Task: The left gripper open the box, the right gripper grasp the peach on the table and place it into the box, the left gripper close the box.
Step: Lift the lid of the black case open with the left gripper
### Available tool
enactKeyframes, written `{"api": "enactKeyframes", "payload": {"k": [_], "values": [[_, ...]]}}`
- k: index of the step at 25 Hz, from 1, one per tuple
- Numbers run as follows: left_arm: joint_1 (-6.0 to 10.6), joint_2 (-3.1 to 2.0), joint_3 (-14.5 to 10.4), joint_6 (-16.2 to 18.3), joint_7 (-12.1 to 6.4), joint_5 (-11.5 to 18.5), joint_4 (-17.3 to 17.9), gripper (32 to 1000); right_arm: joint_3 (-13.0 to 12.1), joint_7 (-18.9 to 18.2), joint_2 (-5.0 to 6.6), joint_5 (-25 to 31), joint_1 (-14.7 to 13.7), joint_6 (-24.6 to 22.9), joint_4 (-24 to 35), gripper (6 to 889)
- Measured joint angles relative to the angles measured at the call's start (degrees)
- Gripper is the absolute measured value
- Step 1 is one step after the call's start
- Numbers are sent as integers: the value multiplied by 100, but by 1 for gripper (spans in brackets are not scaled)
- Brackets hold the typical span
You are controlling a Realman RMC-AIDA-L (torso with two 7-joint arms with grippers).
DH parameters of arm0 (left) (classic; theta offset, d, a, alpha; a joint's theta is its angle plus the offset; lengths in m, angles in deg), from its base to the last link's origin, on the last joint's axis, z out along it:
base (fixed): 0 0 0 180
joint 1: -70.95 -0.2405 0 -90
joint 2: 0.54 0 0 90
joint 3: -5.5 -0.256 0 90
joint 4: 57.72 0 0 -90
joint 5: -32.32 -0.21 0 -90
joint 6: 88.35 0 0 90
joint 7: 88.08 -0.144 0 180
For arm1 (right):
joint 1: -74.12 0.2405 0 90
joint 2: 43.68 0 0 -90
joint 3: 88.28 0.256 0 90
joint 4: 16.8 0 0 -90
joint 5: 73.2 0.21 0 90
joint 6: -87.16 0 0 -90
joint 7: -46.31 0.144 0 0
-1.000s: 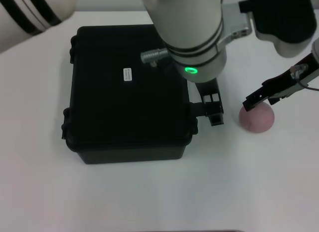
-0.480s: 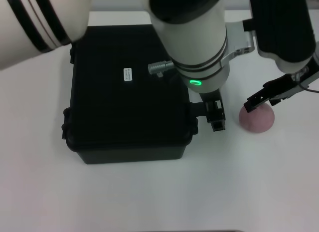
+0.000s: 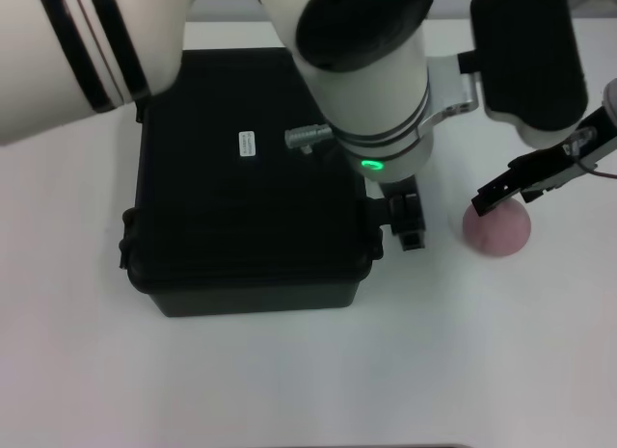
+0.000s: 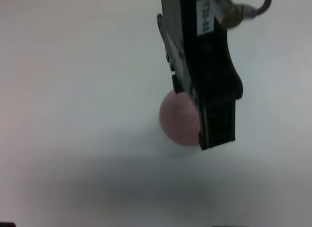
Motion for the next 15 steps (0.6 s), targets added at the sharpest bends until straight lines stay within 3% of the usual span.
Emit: {"api": "enactKeyframes", "payload": {"k": [15], "values": [[65,13,-486,-441,-59,126,-547,773,-16,-3,7,5,-2,40,0,790]]}}
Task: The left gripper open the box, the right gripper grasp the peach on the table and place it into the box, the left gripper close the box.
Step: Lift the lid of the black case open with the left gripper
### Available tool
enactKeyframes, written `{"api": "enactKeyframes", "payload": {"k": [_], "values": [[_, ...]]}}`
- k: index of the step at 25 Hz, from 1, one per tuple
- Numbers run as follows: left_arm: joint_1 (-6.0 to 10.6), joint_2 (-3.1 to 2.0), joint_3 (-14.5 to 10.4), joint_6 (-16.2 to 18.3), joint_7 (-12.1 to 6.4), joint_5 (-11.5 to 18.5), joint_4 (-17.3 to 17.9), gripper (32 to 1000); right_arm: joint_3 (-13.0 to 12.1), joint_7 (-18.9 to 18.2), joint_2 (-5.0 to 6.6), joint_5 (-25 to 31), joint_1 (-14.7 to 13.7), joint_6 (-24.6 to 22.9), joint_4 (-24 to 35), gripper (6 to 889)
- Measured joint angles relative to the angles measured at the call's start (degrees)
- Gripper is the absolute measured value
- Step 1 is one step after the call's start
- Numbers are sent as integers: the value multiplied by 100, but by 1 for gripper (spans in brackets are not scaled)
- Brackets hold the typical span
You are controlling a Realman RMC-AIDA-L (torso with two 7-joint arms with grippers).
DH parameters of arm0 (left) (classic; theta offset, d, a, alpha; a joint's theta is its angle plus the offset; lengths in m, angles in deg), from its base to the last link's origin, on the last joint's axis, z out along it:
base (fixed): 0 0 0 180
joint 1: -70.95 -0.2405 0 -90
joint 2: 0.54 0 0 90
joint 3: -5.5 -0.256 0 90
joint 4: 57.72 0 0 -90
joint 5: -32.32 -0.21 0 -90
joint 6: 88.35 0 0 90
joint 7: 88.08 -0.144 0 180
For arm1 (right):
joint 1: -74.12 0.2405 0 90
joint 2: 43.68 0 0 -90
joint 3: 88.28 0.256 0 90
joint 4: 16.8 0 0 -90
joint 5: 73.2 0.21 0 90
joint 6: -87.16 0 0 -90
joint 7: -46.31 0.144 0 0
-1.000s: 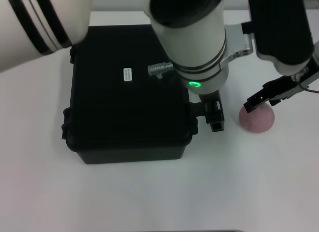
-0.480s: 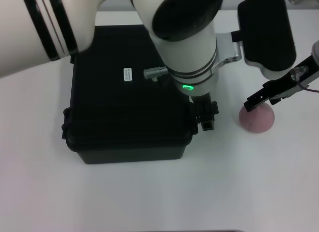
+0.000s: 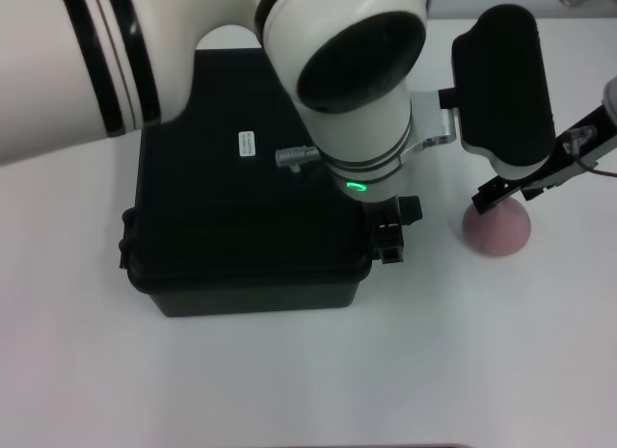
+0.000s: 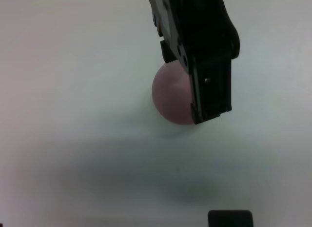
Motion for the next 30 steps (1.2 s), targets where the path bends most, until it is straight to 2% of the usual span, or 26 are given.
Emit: {"api": "enactKeyframes", "payload": {"k": [5,9,16,21,27,30], "values": [[26,6,-16,-166,-152,144,-207,770,0,-25,2,0,-7,45,-47,790],[130,8,-71,-233,-314,342,-396,768,0,-73,-1,7,-7,47,-73,790],[199,9,-100,-263,-387,435,-501,764,7,-142,-3,11,-7,130,-285,790],[229,11,-101,-329,-447,511,-748,761,2,-146,1,12,-5,132,-299,790],[241,10,-91,-367,-569,615,-821,758,0,-146,2,11,0,131,-299,790],[298,21,-101,-444,-632,714,-985,756,0,-146,-1,11,10,131,-299,790]]}}
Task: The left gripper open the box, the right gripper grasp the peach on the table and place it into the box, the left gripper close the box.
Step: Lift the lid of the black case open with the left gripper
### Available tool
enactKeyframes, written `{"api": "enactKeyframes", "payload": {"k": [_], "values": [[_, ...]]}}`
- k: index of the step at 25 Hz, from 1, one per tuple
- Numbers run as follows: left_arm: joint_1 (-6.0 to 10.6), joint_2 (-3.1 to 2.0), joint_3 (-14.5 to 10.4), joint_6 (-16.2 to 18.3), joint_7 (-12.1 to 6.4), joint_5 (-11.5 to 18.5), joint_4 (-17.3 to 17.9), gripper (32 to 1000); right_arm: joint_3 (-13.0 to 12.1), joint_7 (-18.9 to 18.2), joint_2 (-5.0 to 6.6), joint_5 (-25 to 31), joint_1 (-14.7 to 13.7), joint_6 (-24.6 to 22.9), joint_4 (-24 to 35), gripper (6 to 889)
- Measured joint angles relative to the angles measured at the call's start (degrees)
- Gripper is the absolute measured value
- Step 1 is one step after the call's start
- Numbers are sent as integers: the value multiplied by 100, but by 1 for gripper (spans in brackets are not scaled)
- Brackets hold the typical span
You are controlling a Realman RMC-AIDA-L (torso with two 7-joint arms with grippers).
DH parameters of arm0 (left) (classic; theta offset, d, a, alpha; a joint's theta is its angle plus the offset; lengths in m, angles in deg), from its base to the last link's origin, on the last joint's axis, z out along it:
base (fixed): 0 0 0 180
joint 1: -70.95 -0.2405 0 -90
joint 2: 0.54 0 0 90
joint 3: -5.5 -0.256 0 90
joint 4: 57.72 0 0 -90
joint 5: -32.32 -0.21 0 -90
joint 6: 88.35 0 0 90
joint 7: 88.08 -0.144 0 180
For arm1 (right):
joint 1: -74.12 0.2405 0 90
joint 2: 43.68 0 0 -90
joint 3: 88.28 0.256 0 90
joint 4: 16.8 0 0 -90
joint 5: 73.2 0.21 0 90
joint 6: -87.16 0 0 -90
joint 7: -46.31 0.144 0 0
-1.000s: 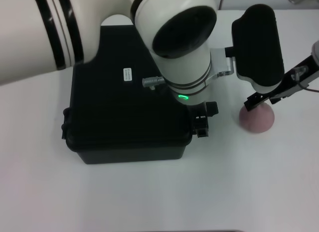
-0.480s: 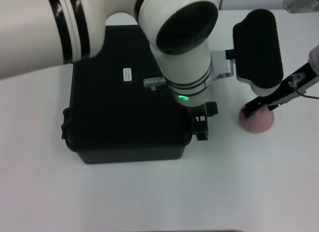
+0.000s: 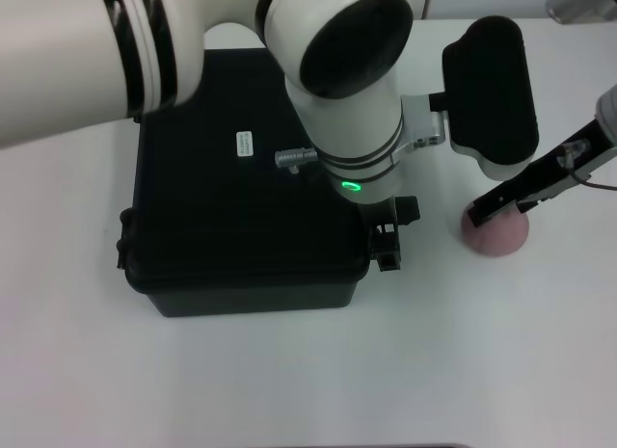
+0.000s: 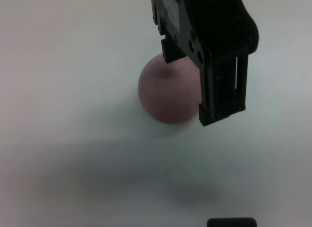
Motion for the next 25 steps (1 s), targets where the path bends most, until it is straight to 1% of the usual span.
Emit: {"api": "enactKeyframes", "payload": {"k": [4,6,10,25], "values": [[74,3,-9,-95,-162,263,-220,754,0,-2,-2,0,2,0,0,790],[88,3,-12,-97,-184,317,-253,753,0,-6,-3,0,1,0,0,790],[89,2,-12,-106,-224,330,-257,750,0,-9,-5,0,1,2,0,791],[85,-4,-9,-240,-230,336,-269,742,0,-12,-6,0,-12,62,0,791]]}}
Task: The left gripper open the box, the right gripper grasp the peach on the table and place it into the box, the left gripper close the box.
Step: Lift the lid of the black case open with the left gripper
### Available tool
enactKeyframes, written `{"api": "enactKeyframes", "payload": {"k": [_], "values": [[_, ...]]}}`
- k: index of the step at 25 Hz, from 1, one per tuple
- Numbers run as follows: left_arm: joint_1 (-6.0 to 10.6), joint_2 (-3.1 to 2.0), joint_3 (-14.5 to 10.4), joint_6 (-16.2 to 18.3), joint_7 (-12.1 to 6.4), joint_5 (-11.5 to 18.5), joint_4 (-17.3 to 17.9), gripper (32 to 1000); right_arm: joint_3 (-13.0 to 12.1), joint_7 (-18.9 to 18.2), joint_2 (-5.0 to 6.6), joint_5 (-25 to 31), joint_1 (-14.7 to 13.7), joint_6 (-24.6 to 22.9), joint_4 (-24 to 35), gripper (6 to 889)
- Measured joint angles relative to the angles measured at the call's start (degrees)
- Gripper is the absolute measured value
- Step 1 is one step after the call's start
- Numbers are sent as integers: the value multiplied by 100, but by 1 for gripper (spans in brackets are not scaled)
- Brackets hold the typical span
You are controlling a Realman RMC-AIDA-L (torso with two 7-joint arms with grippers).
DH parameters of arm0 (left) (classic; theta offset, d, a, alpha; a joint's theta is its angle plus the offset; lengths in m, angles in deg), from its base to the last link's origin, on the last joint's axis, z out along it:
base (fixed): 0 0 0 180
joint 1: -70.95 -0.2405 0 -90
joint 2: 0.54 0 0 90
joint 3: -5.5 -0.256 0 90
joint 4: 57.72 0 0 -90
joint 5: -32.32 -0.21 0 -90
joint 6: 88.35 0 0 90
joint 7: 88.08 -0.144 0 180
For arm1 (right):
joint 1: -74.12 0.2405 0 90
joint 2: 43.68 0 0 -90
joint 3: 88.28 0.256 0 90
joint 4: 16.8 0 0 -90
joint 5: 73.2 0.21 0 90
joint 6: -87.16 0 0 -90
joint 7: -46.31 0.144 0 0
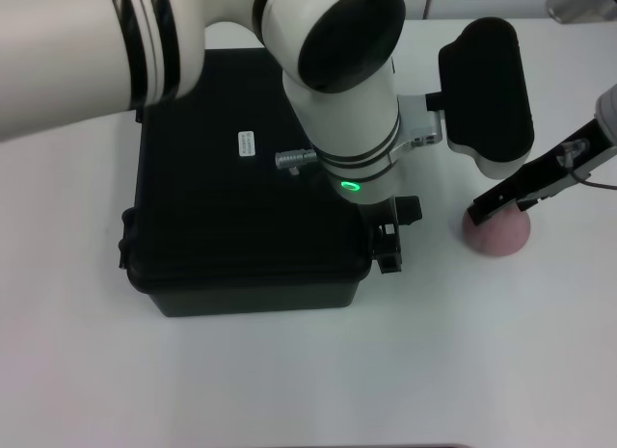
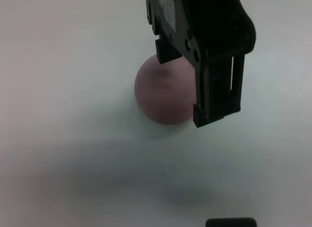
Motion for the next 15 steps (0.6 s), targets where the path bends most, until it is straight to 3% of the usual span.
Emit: {"api": "enactKeyframes", "payload": {"k": [7,15], "values": [[38,1,2,-4,40,101,0,738,16,-3,0,0,-1,0,0,791],[139,9,41,-62,113,166,1,655,27,-14,-3,0,-5,-4,0,791]]}}
